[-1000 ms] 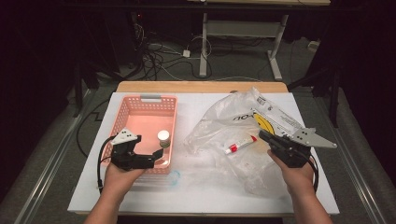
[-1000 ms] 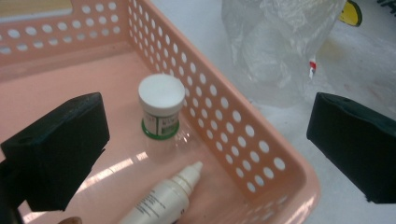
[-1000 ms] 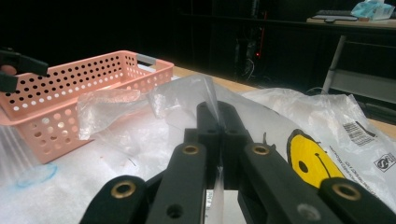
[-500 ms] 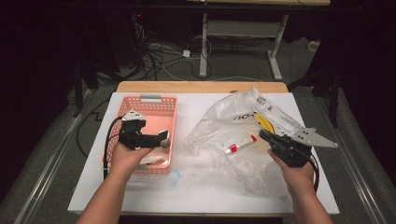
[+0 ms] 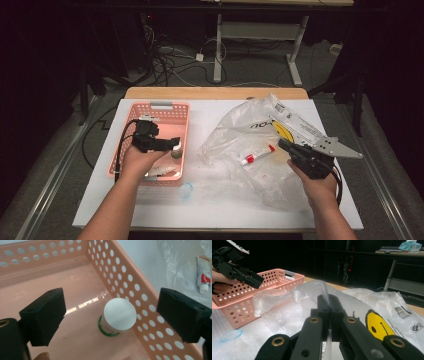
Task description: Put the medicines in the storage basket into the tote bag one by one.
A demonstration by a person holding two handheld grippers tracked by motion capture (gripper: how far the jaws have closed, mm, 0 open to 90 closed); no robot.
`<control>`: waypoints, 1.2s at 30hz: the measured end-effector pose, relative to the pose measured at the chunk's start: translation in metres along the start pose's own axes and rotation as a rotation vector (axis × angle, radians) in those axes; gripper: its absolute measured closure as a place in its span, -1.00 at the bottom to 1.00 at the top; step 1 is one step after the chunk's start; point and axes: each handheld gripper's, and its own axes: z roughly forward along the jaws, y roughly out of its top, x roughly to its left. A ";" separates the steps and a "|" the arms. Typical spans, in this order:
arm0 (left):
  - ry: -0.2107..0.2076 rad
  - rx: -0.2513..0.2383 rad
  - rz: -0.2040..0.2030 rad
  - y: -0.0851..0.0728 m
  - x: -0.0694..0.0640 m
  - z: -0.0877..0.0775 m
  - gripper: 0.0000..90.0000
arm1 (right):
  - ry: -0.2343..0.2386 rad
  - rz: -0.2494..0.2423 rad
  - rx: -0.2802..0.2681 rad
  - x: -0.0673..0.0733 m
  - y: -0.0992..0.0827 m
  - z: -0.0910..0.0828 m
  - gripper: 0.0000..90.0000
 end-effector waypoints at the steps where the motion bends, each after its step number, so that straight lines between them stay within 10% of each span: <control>1: -0.004 0.009 0.003 0.000 0.000 0.001 -0.78 | 0.000 0.001 0.001 0.000 0.000 0.000 1.00; 19: 0.038 0.209 0.083 0.005 -0.006 0.029 -0.53 | 0.003 -0.003 0.007 0.001 -0.001 0.001 1.00; 36: 0.003 0.260 0.080 0.012 -0.005 0.036 -0.11 | 0.000 -0.006 0.008 0.000 -0.001 0.001 1.00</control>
